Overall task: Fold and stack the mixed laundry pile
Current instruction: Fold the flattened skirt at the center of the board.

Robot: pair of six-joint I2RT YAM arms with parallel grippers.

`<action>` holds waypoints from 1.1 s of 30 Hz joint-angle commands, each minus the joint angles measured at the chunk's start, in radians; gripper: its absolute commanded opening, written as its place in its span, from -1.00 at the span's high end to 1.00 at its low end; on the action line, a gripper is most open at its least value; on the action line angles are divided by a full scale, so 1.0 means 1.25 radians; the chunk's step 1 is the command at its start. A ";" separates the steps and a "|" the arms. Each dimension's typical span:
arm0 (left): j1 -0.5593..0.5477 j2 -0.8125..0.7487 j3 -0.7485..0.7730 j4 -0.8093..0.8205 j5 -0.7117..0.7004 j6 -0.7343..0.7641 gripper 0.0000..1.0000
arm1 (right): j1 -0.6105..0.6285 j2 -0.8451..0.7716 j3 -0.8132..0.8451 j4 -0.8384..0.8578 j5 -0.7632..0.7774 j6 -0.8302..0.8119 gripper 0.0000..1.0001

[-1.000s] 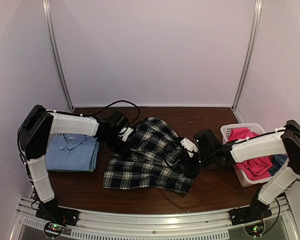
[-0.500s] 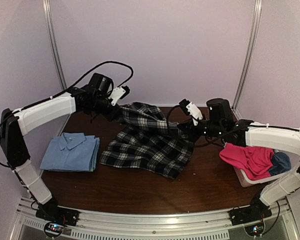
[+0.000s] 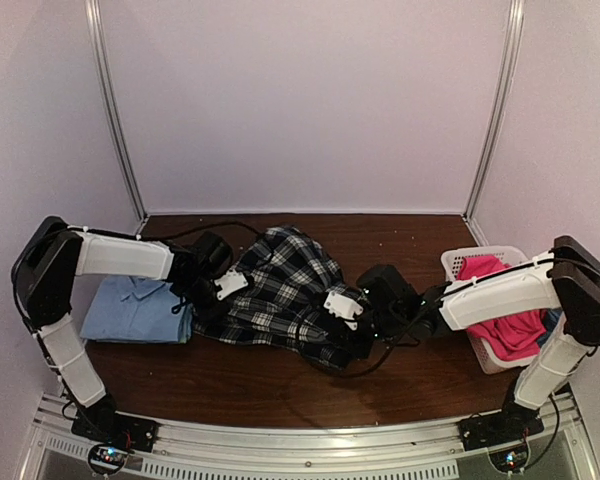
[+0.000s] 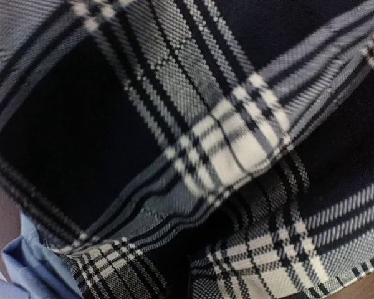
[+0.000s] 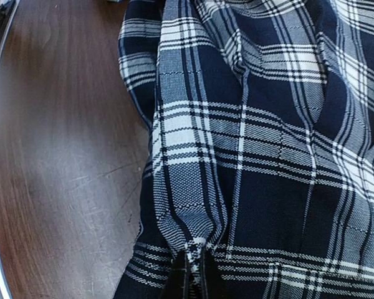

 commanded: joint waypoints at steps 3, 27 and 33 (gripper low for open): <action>-0.003 0.082 0.035 -0.003 -0.049 0.016 1.00 | 0.033 0.053 0.012 -0.061 0.022 -0.015 1.00; 0.005 -0.308 -0.052 0.168 0.137 -0.388 -0.52 | -0.118 -0.141 0.183 -0.168 -0.165 0.063 -0.51; -0.021 -0.190 -0.090 0.190 0.131 -0.482 -0.28 | -0.213 0.023 0.227 -0.193 -0.121 0.098 0.12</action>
